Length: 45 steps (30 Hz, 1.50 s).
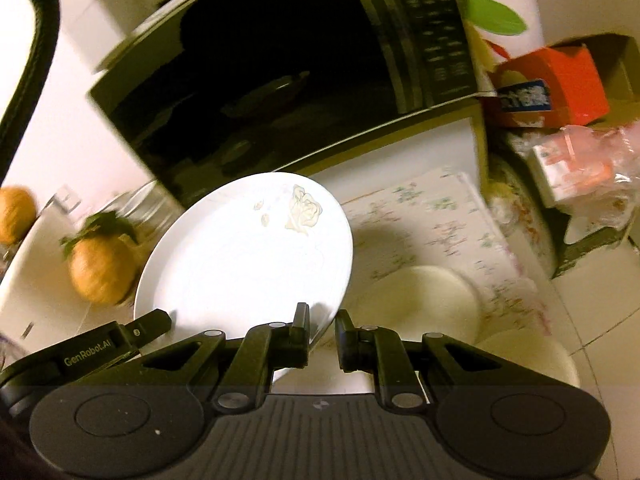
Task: Organize plates and bowls
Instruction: 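Lift the white plate with both grippers and carry it toward the blue-patterned plate, then lower the white plate onto the blue-patterned plate with both grippers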
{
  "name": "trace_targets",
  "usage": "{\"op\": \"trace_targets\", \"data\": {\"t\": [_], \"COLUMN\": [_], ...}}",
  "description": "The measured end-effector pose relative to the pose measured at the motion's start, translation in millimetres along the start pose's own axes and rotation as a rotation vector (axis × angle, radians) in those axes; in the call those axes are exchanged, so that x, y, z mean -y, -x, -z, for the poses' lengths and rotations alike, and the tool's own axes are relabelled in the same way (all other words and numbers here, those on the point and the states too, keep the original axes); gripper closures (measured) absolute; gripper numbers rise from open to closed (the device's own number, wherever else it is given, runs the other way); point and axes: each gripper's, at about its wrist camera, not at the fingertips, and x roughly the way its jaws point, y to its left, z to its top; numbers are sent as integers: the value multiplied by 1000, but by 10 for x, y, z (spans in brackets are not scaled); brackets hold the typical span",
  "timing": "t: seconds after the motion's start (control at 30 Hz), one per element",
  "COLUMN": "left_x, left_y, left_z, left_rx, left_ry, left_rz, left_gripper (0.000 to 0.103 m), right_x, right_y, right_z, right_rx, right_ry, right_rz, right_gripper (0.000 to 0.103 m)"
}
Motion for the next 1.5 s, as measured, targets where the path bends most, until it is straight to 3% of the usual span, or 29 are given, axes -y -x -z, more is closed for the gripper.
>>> {"op": "trace_targets", "data": {"t": [0.23, 0.53, 0.83, 1.5], "left_x": [-676, -1338, -1560, -1668], "left_y": [426, 620, 685, 643], "left_z": [242, 610, 942, 1244], "left_rx": [-6, -68, -134, -210], "left_ry": [89, 182, 203, 170], "left_rz": [-82, -151, -167, -197], "left_gripper": [95, 95, 95, 94], "right_x": [-596, -1146, -1290, -1241], "right_y": [42, -60, -75, -133], "right_z": [391, 1016, 1440, 1841], "right_rx": [-66, -172, -253, -361], "right_ry": [127, 301, 367, 390], "right_rz": [-77, -90, -86, -49], "right_gripper": [91, 90, 89, 88]}}
